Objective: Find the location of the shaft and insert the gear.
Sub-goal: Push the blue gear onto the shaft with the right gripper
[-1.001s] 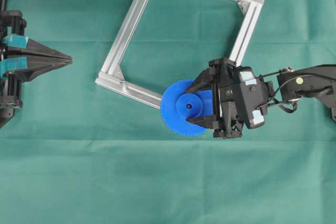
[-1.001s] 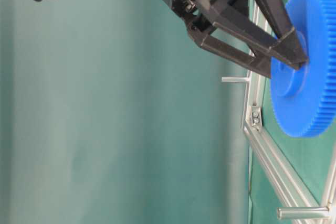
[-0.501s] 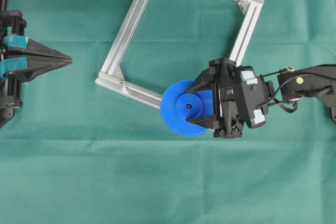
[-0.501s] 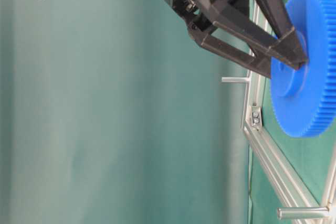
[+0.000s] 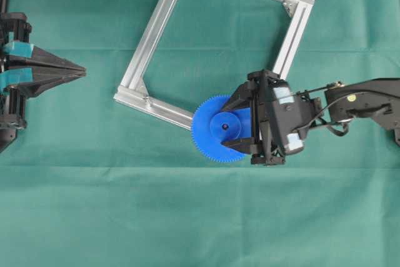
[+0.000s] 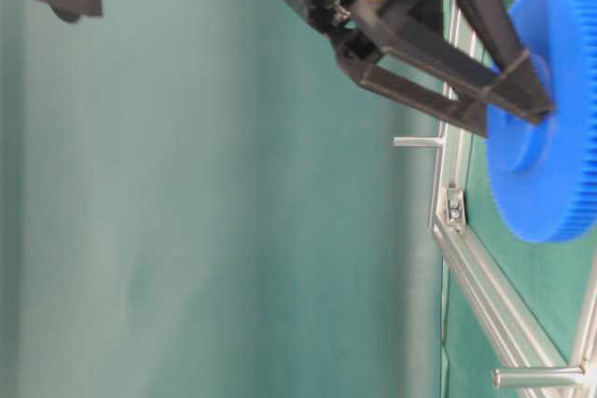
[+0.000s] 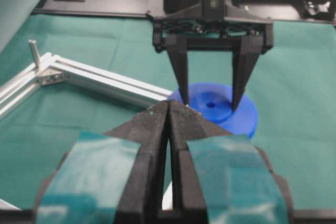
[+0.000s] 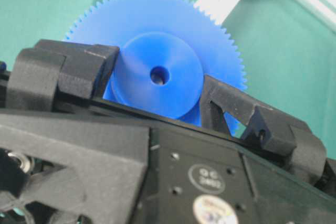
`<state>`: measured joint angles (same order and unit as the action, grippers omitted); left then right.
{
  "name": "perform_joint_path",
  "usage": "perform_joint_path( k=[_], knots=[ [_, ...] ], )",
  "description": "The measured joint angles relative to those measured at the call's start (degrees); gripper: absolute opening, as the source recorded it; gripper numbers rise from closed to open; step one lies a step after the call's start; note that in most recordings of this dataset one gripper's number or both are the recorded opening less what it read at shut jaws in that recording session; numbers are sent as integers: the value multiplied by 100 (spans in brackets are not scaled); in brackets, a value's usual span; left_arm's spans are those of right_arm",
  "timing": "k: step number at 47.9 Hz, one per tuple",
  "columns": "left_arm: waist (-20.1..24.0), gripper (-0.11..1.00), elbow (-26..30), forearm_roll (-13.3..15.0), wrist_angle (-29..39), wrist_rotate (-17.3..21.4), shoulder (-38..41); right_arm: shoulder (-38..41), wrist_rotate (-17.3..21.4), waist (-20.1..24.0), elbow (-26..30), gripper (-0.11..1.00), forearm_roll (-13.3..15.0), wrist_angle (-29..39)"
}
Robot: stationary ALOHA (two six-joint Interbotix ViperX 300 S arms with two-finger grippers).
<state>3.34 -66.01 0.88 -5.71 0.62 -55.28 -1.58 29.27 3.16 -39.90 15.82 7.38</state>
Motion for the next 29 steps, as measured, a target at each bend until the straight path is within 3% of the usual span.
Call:
perform_joint_path(
  k=[29],
  knots=[
    [0, 1, 9, 0, 53, 0, -9, 167, 9, 0, 9, 69, -70, 167]
  ],
)
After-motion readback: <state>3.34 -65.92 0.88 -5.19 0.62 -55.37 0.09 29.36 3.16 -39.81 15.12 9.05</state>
